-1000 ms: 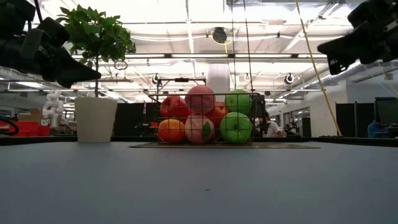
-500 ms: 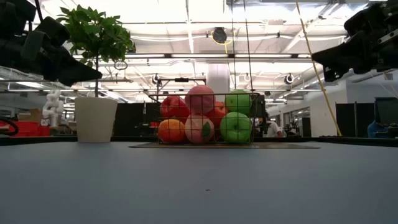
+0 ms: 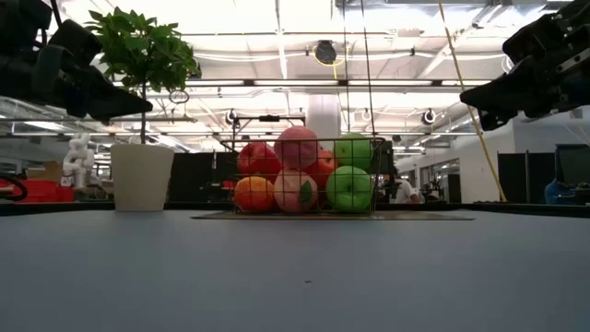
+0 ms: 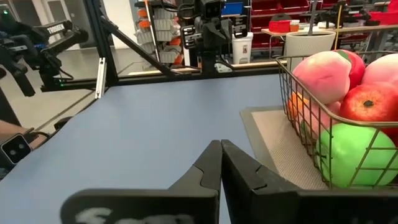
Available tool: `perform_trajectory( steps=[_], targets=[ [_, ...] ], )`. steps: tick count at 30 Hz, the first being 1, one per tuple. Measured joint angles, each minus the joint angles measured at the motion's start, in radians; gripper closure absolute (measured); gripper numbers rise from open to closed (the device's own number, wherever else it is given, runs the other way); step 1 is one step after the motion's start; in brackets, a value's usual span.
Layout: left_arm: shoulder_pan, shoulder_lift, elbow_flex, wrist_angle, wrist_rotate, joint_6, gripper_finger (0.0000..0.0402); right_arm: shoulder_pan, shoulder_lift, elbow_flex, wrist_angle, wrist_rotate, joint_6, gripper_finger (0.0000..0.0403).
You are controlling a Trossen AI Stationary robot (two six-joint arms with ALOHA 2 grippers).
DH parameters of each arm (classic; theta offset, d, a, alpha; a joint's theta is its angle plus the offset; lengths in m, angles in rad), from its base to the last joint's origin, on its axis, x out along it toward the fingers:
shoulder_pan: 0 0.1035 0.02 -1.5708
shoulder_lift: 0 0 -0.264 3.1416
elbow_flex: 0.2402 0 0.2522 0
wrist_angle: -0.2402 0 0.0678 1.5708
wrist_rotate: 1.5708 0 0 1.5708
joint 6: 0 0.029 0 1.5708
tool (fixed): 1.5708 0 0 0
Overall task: Build produce basket
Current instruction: Return to Home Position
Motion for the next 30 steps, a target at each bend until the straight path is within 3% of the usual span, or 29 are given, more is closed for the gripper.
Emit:
perform_trajectory(
  steps=[25,30],
  targets=[
    [0.0,0.0,0.0,0.0,0.0,0.001,0.0357,0.0,0.0,-0.002,0.002,0.0,-0.007,0.0403],
    [0.0,0.0,0.0,0.0,0.0,0.001,0.0357,0.0,-0.001,-0.002,0.026,-0.001,-0.095,0.0403]
  ],
)
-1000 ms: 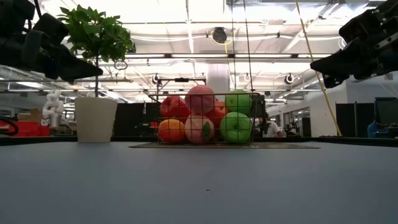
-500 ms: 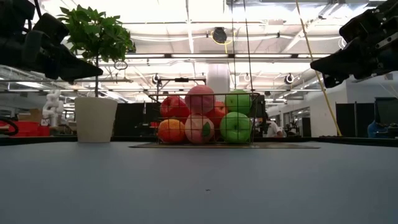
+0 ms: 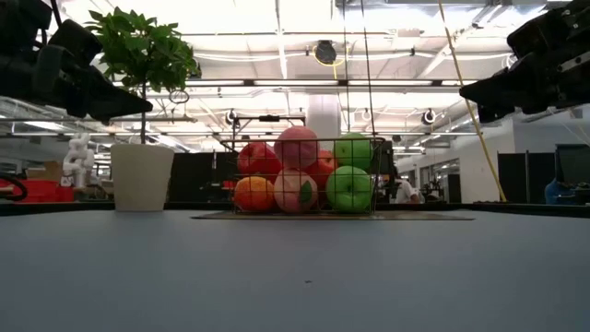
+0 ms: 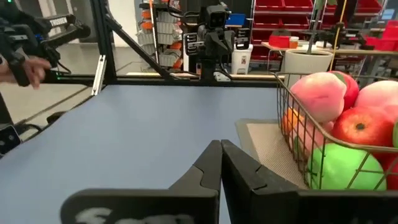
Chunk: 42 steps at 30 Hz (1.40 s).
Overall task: Build produce basket
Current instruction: Return to Home Position
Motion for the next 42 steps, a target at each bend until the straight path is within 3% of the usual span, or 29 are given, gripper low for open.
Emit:
perform_trajectory(
  steps=[4,11,21,27,35,42],
  targets=[
    [0.0,0.0,0.0,0.004,0.0,-0.001,0.0357,0.0,0.0,0.0,0.012,-0.004,-0.082,0.0403],
    [0.0,0.0,0.0,0.126,0.0,-0.021,0.0357,0.0,-0.044,0.0,0.179,-0.006,-0.201,0.0403],
    [0.0,-0.006,0.0,0.179,-0.003,-0.097,0.0357,0.001,-0.123,0.0,-0.033,-0.017,-0.144,0.0403],
    [0.006,-0.035,-0.041,0.142,-0.202,-0.107,0.0353,0.001,-0.124,0.0,-0.03,-0.026,-0.175,0.0403],
    [0.005,-0.04,-0.041,0.118,-0.209,-0.116,0.034,0.001,-0.112,0.0,-0.037,-0.026,-0.121,0.0403],
    [0.005,-0.019,-0.04,0.096,-0.202,-0.068,0.0341,0.001,-0.061,0.0,-0.01,-0.027,-0.298,0.0403]
  ],
)
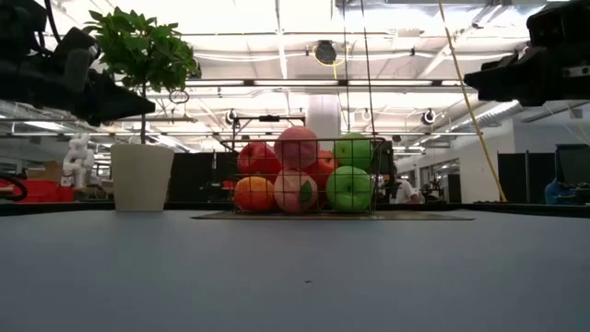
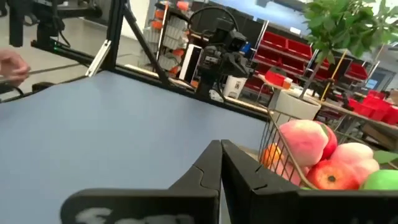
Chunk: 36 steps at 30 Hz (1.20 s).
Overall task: Build produce basket
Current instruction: Return to Home Position
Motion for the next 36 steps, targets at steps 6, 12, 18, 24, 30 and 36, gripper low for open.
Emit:
perform_trajectory(
  steps=[6,12,18,24,30,36],
  targets=[
    [0.0,0.006,0.0,0.003,0.0,-0.003,0.0341,0.0,0.002,0.0,0.004,0.0,0.0,0.0403],
    [0.0,0.007,0.0,-0.001,0.0,0.034,0.0341,0.0,0.003,0.0,0.0,0.0,0.0,0.0403],
    [0.0,0.007,0.0,0.0,0.0,0.042,0.0341,0.0,0.004,0.0,0.001,0.001,0.0,0.0403],
    [0.0,0.007,0.0,0.0,0.0,0.043,0.0341,0.0,0.003,0.0,0.001,0.001,0.0,0.0403],
    [0.0,0.007,0.0,0.0,0.0,0.043,0.0341,0.0,0.004,0.0,0.002,0.001,0.0,0.0403],
    [0.0,0.007,0.0,0.0,0.0,0.043,0.0341,0.0,0.003,0.0,0.001,0.001,0.0,0.0403]
  ],
)
